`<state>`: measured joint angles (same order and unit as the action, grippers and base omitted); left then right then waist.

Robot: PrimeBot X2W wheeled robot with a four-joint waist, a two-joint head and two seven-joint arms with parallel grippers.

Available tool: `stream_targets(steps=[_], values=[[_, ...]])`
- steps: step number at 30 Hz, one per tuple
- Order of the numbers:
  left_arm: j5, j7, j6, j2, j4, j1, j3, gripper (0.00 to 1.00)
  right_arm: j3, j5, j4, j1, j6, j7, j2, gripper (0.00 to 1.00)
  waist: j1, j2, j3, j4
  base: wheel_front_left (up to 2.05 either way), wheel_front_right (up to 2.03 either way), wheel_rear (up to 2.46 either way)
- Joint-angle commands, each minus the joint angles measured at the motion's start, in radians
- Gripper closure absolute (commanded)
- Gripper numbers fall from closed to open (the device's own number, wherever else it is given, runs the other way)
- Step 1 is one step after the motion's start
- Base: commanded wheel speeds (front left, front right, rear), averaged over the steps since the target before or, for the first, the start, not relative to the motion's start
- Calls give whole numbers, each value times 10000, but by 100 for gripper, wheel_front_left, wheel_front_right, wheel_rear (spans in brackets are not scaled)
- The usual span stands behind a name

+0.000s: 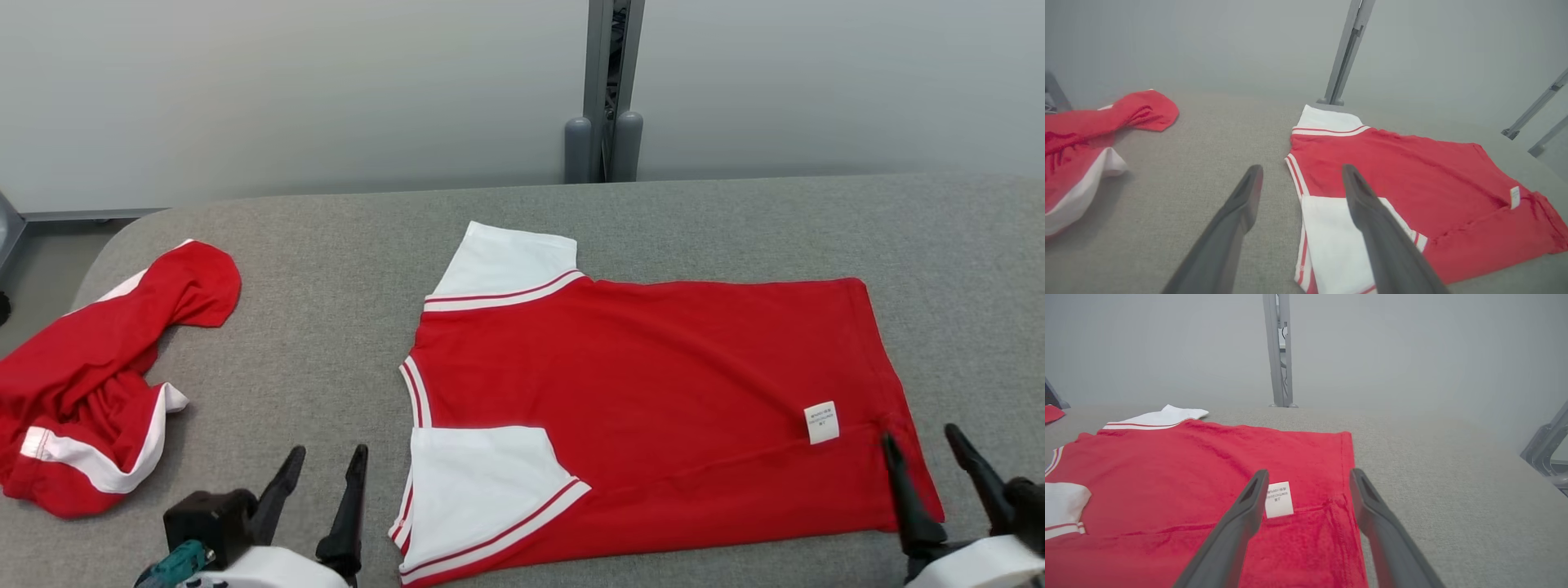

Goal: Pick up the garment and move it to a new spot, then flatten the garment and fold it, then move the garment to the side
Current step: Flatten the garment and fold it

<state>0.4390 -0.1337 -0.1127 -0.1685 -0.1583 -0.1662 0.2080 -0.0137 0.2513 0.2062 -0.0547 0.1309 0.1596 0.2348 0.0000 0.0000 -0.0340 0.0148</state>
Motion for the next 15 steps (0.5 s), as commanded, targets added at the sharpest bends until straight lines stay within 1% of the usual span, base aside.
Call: stream_targets(steps=[1,3,7,9,11,14,15], values=[[-305,174,-11,-78,87,439,86,0,189,-115,-76,151,-3,142,-86,0,0,0,-8,-51,0,0,0],[-758,282,91,-191,293,935,355,0,581,-177,-45,240,-3,188,-241,0,0,0,-63,-75,0,0,0],[-994,278,323,-115,1017,2152,622,0,1172,-115,27,489,-4,315,-324,0,0,0,-343,-152,0,0,0],[-869,286,473,34,1524,2837,644,0,1339,-92,109,643,-3,402,-353,0,0,0,-536,-218,0,0,0],[-835,170,574,52,2195,3546,631,0,1435,-71,177,798,-3,457,-345,0,0,0,-775,-294,0,0,0],[-721,-60,675,243,3215,4846,591,0,1567,-45,200,1132,-4,512,-282,0,0,0,-1262,-422,0,0,0],[-721,-60,675,243,3215,4846,591,0,1567,-45,200,1132,-4,512,-282,0,0,0,-1262,-422,0,0,0]])
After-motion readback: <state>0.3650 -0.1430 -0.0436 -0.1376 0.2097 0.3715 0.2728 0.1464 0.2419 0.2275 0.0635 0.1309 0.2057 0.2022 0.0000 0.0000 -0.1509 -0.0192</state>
